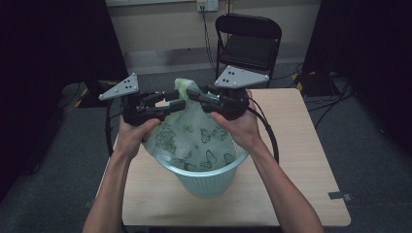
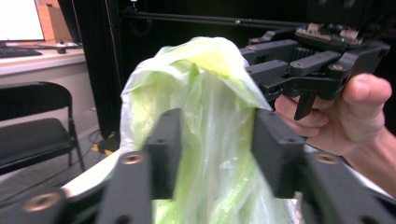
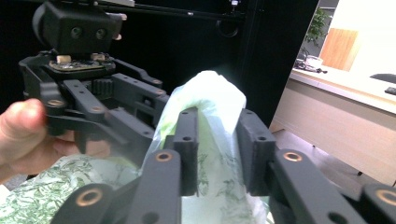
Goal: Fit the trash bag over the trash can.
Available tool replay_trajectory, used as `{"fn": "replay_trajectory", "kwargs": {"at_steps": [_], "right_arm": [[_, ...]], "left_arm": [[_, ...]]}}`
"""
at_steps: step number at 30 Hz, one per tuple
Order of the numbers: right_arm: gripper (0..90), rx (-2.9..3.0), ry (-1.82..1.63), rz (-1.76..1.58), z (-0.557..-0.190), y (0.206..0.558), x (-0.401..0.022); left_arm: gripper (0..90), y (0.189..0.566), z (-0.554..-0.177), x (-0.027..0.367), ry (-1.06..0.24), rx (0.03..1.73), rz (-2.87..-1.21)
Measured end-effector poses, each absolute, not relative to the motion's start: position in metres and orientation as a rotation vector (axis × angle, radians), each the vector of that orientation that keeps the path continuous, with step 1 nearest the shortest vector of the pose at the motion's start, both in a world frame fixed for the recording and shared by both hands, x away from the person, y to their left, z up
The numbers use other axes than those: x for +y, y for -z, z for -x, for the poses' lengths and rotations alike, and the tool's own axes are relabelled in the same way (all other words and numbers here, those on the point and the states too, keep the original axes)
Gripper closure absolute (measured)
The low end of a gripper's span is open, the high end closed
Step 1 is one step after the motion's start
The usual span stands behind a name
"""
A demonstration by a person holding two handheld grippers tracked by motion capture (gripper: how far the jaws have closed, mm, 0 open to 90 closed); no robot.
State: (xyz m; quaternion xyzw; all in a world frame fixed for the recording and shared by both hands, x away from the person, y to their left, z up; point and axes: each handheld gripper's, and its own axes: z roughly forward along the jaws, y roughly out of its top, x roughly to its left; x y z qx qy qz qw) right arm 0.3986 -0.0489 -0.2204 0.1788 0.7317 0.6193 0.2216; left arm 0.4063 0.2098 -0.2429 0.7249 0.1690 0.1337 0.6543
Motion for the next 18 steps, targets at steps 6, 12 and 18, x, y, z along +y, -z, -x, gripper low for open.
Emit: {"fn": "replay_trajectory", "kwargs": {"at_steps": [6,12,18], "right_arm": [[64.5,2.032,-1.723,-0.491,-0.399,0.217,-0.049],[90.0,2.001,-1.734,-0.526,-0.401,0.218,-0.056],[90.0,2.032,-1.675,-0.519,-0.4,0.224,-0.059]], "left_arm": [[90.0,0.245,-0.402,0.21,-0.357,0.361,-1.668],[90.0,0.247,-0.403,0.219,-0.363,0.398,-1.651],[90.0,0.248,-0.403,0.229,-0.373,0.43,-1.63]]}}
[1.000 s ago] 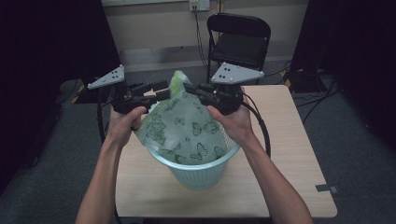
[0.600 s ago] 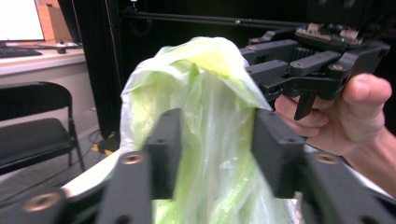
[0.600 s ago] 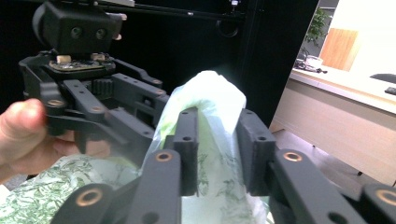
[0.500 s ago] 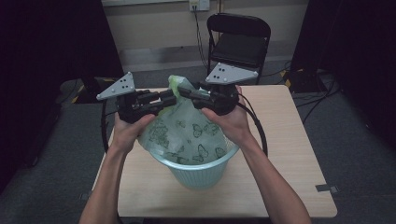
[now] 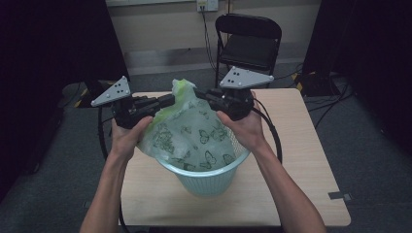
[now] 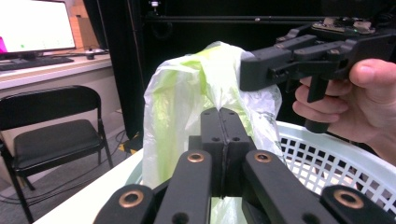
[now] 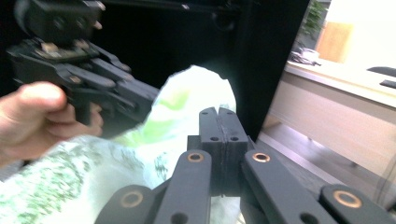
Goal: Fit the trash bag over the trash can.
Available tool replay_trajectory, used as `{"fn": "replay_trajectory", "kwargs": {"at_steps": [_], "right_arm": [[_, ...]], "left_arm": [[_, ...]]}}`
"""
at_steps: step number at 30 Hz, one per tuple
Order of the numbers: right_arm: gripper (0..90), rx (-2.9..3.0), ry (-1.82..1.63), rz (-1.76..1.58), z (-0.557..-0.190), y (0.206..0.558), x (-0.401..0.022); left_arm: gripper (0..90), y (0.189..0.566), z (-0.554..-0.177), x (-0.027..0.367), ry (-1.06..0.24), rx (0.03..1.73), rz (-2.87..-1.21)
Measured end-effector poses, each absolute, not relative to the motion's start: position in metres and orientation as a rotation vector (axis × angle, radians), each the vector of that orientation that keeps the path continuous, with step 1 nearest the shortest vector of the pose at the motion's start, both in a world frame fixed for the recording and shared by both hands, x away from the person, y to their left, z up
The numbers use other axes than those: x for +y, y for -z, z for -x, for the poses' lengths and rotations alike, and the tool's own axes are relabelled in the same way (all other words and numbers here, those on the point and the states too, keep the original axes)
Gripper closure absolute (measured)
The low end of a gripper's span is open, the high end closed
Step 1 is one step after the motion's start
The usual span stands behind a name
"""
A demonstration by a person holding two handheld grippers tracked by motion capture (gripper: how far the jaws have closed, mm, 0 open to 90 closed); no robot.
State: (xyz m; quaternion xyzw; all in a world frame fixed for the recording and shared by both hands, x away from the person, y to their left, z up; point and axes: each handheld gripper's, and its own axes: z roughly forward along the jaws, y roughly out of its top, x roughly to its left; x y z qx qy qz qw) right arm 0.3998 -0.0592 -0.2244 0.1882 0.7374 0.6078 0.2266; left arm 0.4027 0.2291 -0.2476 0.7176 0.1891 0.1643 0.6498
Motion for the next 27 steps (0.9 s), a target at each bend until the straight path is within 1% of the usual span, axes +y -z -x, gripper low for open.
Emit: {"fn": "replay_trajectory", "kwargs": {"at_steps": [5,9,10,11,12,14,15,17,18,19,20,21,22,24,27], "right_arm": [[90.0,2.028,-1.646,-0.543,-0.4,0.23,-0.065],[90.0,2.017,-1.648,-0.569,-0.401,0.233,-0.073],[90.0,2.016,-1.651,-0.566,-0.402,0.234,-0.073],[90.0,2.014,-1.654,-0.564,-0.401,0.233,-0.074],[90.0,2.013,-1.66,-0.559,-0.401,0.233,-0.074],[90.0,2.01,-1.674,-0.549,-0.4,0.232,-0.072],[90.0,2.011,-1.678,-0.541,-0.4,0.231,-0.071],[90.0,2.017,-1.678,-0.527,-0.399,0.23,-0.068],[90.0,2.018,-1.68,-0.522,-0.399,0.23,-0.067],[90.0,2.017,-1.683,-0.517,-0.399,0.229,-0.067],[90.0,2.016,-1.685,-0.513,-0.398,0.229,-0.067],[90.0,2.017,-1.688,-0.51,-0.398,0.229,-0.067],[90.0,2.018,-1.686,-0.509,-0.399,0.229,-0.067],[90.0,2.013,-1.679,-0.52,-0.401,0.23,-0.069],[90.0,2.005,-1.674,-0.535,-0.402,0.231,-0.073]], "left_arm": [[90.0,0.248,-0.402,0.237,-0.391,0.448,-1.632],[90.0,0.247,-0.403,0.244,-0.372,0.446,-1.61],[88.2,0.247,-0.403,0.243,-0.374,0.453,-1.601],[78.9,0.246,-0.404,0.243,-0.374,0.454,-1.598],[72.5,0.246,-0.405,0.242,-0.372,0.461,-1.594],[51.2,0.244,-0.412,0.239,-0.366,0.474,-1.597],[46.2,0.244,-0.416,0.237,-0.344,0.475,-1.612],[42.0,0.245,-0.427,0.235,-0.333,0.505,-1.642],[41.7,0.245,-0.433,0.234,-0.305,0.517,-1.652],[42.6,0.247,-0.437,0.234,-0.281,0.513,-1.66],[48.4,0.248,-0.439,0.234,-0.259,0.501,-1.67],[57.2,0.25,-0.44,0.232,-0.223,0.483,-1.681],[62.1,0.252,-0.44,0.23,-0.212,0.462,-1.699],[89.5,0.254,-0.436,0.227,-0.196,0.403,-1.721],[90.0,0.253,-0.432,0.229,-0.249,0.438,-1.709]]}}
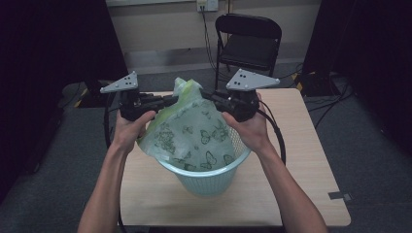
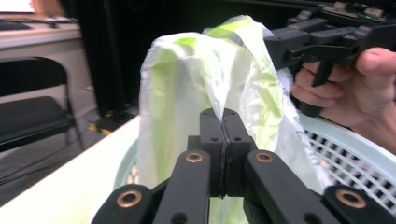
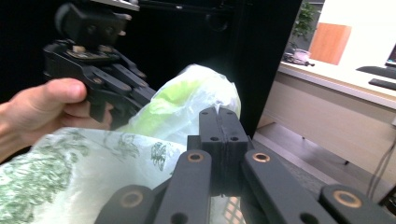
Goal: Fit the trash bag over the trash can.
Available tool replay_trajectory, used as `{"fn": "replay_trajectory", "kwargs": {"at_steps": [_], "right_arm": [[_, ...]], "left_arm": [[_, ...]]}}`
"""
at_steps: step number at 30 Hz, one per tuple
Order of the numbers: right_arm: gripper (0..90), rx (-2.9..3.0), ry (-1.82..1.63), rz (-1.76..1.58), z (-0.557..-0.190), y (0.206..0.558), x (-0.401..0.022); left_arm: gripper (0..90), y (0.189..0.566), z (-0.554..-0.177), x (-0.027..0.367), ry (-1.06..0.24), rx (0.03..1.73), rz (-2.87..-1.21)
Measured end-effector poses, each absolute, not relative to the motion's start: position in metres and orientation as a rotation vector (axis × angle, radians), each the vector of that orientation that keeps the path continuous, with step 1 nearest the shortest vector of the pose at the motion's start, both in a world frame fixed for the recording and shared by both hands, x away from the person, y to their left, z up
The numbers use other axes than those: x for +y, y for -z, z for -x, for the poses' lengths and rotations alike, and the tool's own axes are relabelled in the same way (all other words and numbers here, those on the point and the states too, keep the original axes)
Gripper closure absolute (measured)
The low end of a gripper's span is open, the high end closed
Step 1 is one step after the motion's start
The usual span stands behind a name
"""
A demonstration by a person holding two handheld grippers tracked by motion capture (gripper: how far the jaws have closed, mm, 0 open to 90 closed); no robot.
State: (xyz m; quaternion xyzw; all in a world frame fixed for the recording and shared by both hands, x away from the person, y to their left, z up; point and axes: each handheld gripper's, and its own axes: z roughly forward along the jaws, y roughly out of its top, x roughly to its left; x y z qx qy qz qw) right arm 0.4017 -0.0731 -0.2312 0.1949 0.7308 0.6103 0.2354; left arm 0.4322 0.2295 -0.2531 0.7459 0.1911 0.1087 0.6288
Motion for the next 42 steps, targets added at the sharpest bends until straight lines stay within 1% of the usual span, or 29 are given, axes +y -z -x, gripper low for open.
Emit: {"fn": "replay_trajectory", "kwargs": {"at_steps": [5,9,11,16,18,21,24,26,27,28,30,32,33,34,37,39,40,41,42], "right_arm": [[90.0,1.978,-1.652,-0.574,-0.401,0.234,-0.092],[90.0,1.945,-1.642,-0.642,-0.402,0.242,-0.118],[90.0,1.942,-1.639,-0.65,-0.402,0.244,-0.122],[90.0,1.921,-1.613,-0.729,-0.402,0.263,-0.149],[90.0,1.917,-1.607,-0.741,-0.402,0.266,-0.152],[90.0,1.879,-1.594,-0.83,-0.401,0.279,-0.175],[90.0,1.874,-1.594,-0.857,-0.4,0.284,-0.183],[90.0,1.879,-1.587,-0.852,-0.399,0.286,-0.182],[90.0,1.882,-1.587,-0.848,-0.399,0.286,-0.182],[90.0,1.887,-1.591,-0.834,-0.398,0.286,-0.179],[90.0,1.902,-1.595,-0.804,-0.397,0.286,-0.175],[90.0,1.911,-1.588,-0.787,-0.397,0.285,-0.172],[90.0,1.914,-1.586,-0.783,-0.396,0.284,-0.171],[90.0,1.918,-1.591,-0.773,-0.395,0.283,-0.169],[90.0,1.924,-1.591,-0.755,-0.393,0.283,-0.167],[90.0,1.922,-1.591,-0.751,-0.391,0.284,-0.167],[90.0,1.922,-1.591,-0.751,-0.391,0.284,-0.167],[90.0,1.928,-1.586,-0.744,-0.389,0.285,-0.168],[90.0,1.928,-1.586,-0.744,-0.389,0.285,-0.168]], "left_arm": [[90.0,0.246,-0.425,0.248,-0.317,0.475,-1.668],[90.0,0.246,-0.415,0.267,-0.353,0.5,-1.615],[90.0,0.248,-0.412,0.272,-0.362,0.506,-1.607],[90.0,0.254,-0.403,0.29,-0.391,0.539,-1.574],[90.0,0.257,-0.397,0.299,-0.408,0.554,-1.562],[90.0,0.26,-0.39,0.309,-0.432,0.577,-1.554],[90.0,0.265,-0.39,0.312,-0.411,0.572,-1.57],[89.7,0.267,-0.392,0.308,-0.394,0.566,-1.589],[84.7,0.268,-0.394,0.304,-0.386,0.538,-1.602],[75.4,0.267,-0.394,0.3,-0.378,0.521,-1.607],[56.9,0.263,-0.396,0.293,-0.41,0.537,-1.614],[45.6,0.256,-0.398,0.29,-0.403,0.539,-1.584],[42.3,0.253,-0.4,0.29,-0.405,0.539,-1.572],[36.0,0.249,-0.403,0.289,-0.397,0.545,-1.564],[33.6,0.25,-0.412,0.283,-0.386,0.574,-1.603],[34.0,0.262,-0.423,0.278,-0.362,0.633,-1.662],[35.3,0.262,-0.423,0.278,-0.362,0.633,-1.662],[38.7,0.274,-0.427,0.28,-0.336,0.663,-1.657],[43.6,0.274,-0.427,0.28,-0.336,0.663,-1.657]]}}
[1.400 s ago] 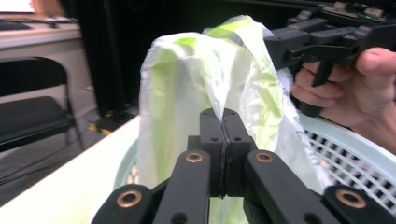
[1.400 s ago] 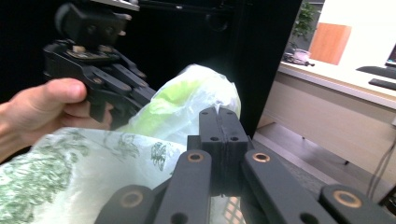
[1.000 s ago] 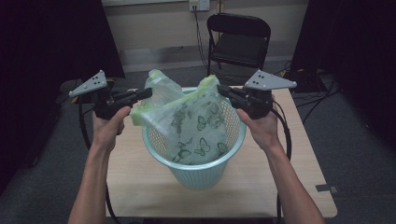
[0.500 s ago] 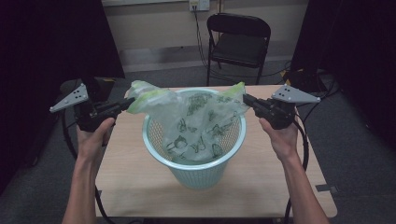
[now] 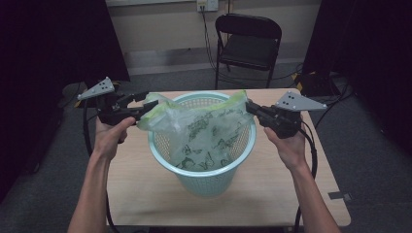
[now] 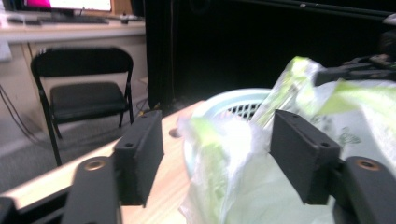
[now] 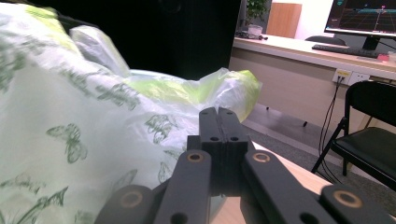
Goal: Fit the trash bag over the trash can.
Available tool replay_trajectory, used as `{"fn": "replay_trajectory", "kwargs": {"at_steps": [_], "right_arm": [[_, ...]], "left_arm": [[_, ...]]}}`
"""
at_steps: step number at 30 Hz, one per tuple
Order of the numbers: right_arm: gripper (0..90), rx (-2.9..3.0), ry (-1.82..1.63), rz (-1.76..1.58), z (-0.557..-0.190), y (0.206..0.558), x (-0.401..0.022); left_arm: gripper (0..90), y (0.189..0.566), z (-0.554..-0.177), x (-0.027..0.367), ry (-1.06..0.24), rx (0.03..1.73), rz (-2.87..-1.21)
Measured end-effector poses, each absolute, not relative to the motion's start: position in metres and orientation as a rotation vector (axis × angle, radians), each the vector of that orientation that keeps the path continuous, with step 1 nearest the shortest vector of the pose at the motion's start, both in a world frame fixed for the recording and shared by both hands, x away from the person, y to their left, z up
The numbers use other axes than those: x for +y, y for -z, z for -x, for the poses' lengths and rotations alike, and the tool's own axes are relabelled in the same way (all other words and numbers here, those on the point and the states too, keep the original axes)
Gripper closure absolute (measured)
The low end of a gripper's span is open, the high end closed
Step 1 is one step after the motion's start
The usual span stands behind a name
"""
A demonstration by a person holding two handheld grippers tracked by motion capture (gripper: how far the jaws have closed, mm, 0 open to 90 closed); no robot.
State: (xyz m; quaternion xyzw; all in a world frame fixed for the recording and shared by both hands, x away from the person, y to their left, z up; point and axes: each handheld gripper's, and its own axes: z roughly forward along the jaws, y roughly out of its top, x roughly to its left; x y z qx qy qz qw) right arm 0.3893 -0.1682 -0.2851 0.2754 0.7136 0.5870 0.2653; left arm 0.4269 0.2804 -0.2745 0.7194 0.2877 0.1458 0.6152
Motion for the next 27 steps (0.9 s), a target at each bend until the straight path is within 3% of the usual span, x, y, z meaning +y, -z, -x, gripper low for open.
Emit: {"fn": "replay_trajectory", "kwargs": {"at_steps": [1,3,5,6,7,8,12,18,20,21,22,24,27], "right_arm": [[90.0,1.934,-1.581,-0.746,-0.388,0.286,-0.169],[89.9,1.944,-1.565,-0.74,-0.386,0.288,-0.17],[89.4,1.944,-1.561,-0.738,-0.385,0.289,-0.171],[87.9,1.944,-1.567,-0.742,-0.385,0.29,-0.172],[82.0,1.944,-1.569,-0.748,-0.386,0.29,-0.172],[68.5,1.944,-1.577,-0.762,-0.388,0.29,-0.17],[51.8,1.937,-1.601,-0.774,-0.392,0.285,-0.166],[42.3,2.004,-1.668,-0.798,-0.407,0.28,-0.156],[43.5,2.035,-1.696,-0.795,-0.412,0.281,-0.153],[48.5,2.053,-1.7,-0.786,-0.413,0.281,-0.151],[61.6,2.071,-1.693,-0.767,-0.412,0.281,-0.149],[75.9,2.087,-1.682,-0.743,-0.412,0.28,-0.147],[88.2,2.057,-1.647,-0.73,-0.411,0.277,-0.145]], "left_arm": [[43.6,0.28,-0.427,0.281,-0.328,0.658,-1.666],[58.4,0.291,-0.425,0.282,-0.316,0.67,-1.702],[62.9,0.294,-0.425,0.282,-0.308,0.66,-1.711],[73.4,0.296,-0.424,0.283,-0.302,0.653,-1.703],[80.9,0.295,-0.423,0.283,-0.3,0.646,-1.706],[88.1,0.294,-0.422,0.282,-0.322,0.63,-1.712],[89.2,0.289,-0.423,0.278,-0.351,0.628,-1.696],[89.6,0.276,-0.425,0.272,-0.404,0.6,-1.643],[89.6,0.272,-0.426,0.269,-0.416,0.592,-1.632],[89.7,0.269,-0.426,0.268,-0.417,0.584,-1.624],[89.7,0.268,-0.427,0.268,-0.419,0.584,-1.615],[89.7,0.266,-0.428,0.268,-0.431,0.577,-1.615],[89.7,0.26,-0.43,0.269,-0.454,0.573,-1.599]]}}
